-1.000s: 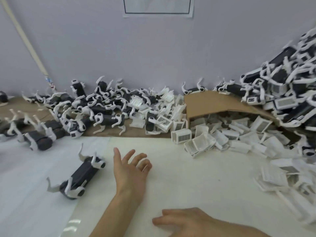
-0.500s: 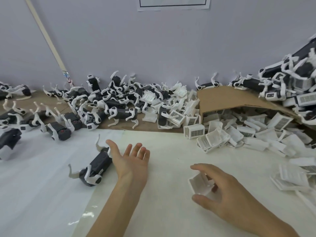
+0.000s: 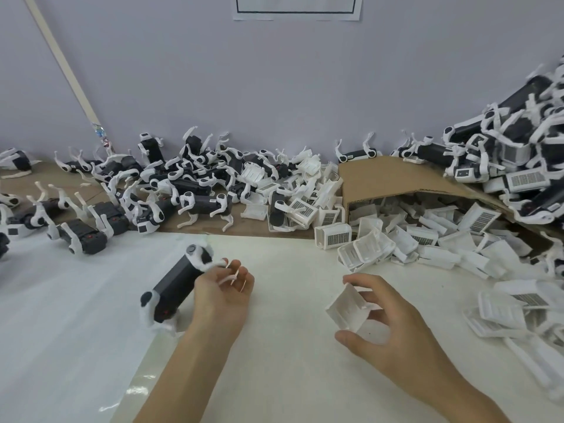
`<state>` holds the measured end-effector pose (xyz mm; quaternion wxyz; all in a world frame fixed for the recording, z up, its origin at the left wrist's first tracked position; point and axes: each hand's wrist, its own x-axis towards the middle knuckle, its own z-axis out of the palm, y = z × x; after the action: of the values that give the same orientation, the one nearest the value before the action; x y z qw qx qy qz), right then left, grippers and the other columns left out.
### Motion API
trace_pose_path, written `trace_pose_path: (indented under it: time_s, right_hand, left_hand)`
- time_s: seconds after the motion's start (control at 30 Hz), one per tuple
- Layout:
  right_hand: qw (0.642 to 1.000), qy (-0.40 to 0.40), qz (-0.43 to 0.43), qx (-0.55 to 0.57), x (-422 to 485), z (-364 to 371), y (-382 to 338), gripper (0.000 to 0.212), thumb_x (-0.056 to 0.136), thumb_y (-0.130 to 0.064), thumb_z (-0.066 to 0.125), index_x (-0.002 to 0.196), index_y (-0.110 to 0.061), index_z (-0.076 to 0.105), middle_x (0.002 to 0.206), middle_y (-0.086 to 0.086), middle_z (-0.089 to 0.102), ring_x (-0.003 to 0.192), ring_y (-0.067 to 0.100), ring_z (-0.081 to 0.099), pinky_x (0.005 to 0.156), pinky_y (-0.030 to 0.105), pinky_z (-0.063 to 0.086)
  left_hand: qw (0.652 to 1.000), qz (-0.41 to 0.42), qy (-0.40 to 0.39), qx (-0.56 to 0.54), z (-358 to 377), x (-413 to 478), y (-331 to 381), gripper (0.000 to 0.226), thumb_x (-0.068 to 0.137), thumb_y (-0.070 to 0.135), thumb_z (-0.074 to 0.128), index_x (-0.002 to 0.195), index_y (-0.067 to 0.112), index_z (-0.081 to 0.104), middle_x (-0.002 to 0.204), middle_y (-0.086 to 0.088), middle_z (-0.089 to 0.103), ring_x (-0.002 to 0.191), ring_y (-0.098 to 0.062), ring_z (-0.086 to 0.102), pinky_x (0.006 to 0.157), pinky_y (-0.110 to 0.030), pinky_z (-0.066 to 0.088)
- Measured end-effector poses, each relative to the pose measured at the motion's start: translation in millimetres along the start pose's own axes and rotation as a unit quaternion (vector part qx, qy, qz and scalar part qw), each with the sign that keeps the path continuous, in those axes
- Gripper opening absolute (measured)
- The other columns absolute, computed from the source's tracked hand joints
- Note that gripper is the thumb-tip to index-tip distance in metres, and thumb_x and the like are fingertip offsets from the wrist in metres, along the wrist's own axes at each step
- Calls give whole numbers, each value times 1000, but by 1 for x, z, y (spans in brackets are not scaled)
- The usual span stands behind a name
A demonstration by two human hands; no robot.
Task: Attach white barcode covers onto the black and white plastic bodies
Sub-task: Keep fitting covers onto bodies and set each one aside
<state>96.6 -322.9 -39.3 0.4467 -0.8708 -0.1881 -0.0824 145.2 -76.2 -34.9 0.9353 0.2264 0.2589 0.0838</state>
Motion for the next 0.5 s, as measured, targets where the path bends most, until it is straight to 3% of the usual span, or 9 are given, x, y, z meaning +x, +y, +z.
trace_pose_path:
  time_s: [0.13,0.27,0.33,0.43,0.5]
  right_hand:
    - [997,2,4,77,0,-5,-5,68,70,-21,91,118,-53,53,126,-23,58,115,3,61,85,11,51]
    - [995,0,-28,92,0,-7,-11,64,62,-40,92,116,-45,57,126,-18,55,113,8,63,89,15,51]
    - [996,18,-62,57,0,-7,-12,61,64,-46,88,116,-40,58,126,-13,55,115,12,61,95,14,47]
    - [995,43,-86,-18,-1,-7,-14,59,65,-57,82,116,-41,56,128,-14,56,119,9,56,94,11,40]
    - [995,57,-77,-2,-1,-9,-16,56,65,-58,80,112,-41,56,121,-14,59,107,10,60,82,13,42]
  left_hand:
    - [986,98,5,139,7,-6,-16,31,99,-2,41,74,16,48,65,-3,57,44,-12,50,47,-22,47]
    - [920,236,-9,312,2,-14,-28,30,97,-3,54,72,14,53,45,8,58,41,-7,54,43,-18,47]
    - [911,249,-86,317,-1,-18,-32,35,98,-5,50,69,15,46,50,9,54,48,-13,49,49,-18,45]
    - [883,250,-291,269,-5,-16,-30,27,88,7,52,69,15,36,60,12,37,54,-10,31,55,-24,30]
    - [866,254,-299,310,-7,-12,-33,37,94,-2,52,65,14,35,57,5,29,49,-8,31,52,-21,30]
